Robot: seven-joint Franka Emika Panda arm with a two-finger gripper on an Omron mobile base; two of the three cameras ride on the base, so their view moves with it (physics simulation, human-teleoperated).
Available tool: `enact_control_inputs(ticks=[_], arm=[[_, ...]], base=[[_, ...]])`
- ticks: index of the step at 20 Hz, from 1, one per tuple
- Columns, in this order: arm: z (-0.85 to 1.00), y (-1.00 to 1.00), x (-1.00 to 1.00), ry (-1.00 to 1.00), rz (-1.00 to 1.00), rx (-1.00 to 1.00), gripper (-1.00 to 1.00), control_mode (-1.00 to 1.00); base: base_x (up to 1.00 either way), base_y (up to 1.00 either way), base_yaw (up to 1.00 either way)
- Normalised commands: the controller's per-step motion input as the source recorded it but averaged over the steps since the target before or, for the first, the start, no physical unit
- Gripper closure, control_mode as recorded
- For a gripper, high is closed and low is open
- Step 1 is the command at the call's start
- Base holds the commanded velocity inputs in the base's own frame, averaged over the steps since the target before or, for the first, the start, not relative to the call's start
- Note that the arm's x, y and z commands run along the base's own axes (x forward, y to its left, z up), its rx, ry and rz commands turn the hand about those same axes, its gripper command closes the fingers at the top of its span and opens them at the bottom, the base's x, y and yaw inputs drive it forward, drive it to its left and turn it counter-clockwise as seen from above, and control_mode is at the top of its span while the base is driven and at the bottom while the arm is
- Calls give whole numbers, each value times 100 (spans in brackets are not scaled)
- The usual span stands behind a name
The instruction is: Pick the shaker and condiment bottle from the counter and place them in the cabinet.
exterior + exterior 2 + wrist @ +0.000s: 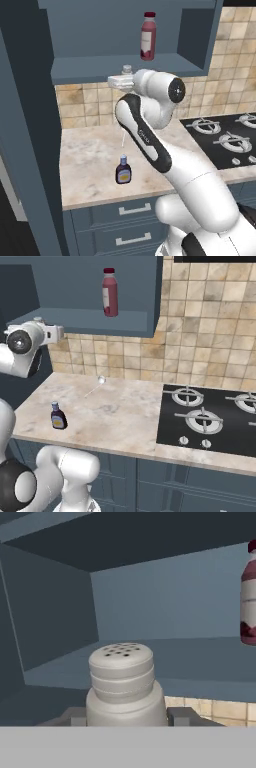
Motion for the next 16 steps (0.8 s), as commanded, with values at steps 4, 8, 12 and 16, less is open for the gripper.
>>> enact_control_inputs(ticks=[4,8,12,16], arm=[[78,0,-5,16,-5,-15,100,-100],[12,0,0,-2,-2,1,100,-100],[-8,0,1,-3,0,0,100,-100],[-15,0,6,-2,0,0,100,-100]], base=[[0,0,0],[0,0,0],[0,0,0],[0,0,0]])
